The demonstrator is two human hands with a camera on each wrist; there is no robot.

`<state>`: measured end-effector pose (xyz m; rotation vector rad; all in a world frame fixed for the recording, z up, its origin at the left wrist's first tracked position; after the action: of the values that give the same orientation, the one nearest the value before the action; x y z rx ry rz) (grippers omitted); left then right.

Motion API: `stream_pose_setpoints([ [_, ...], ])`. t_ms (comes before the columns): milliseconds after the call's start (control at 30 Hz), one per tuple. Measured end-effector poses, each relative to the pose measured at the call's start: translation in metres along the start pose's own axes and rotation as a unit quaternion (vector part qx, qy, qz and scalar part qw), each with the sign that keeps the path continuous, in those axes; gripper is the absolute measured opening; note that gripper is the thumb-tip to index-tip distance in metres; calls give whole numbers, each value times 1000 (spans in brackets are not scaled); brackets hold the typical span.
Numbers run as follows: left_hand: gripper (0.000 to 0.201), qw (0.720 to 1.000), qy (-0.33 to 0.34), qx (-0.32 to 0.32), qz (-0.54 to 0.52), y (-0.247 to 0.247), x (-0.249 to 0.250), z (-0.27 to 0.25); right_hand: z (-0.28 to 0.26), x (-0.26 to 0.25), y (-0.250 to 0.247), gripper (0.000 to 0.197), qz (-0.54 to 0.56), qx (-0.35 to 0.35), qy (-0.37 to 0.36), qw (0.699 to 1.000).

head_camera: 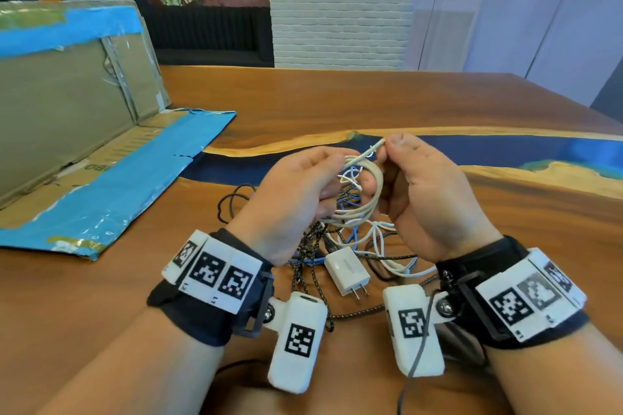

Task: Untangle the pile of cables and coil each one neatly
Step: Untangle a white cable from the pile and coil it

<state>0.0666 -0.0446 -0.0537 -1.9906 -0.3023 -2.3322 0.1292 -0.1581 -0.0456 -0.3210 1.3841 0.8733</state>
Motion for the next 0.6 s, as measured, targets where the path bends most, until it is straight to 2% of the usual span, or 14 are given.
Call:
stream_pose_setpoints([
  [167,34,997,11,-14,72,9,-3,-2,1,2,-15,23,-115,67,7,991],
  [333,16,995,69,-5,77,13,11,-8,1,14,-14,13,-121,56,40,990],
  [467,17,988,109,26,104,7,18,-8,1,20,-10,19,-131,29,56,989],
  [600,16,987,115,37,110,2,18,-7,0,25,-4,43,-106,-3,86,991],
])
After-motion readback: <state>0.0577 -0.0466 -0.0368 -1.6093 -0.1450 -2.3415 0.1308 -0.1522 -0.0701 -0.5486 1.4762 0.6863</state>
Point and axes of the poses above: each hand's wrist, its own z-axis towards the middle knuckle, its own y-axis out of the palm, x = y × z, the point moved 9 cm from there along z, towards the middle knuckle, and after that the axes turned 4 degrees about -x, right-handed, at the moved point
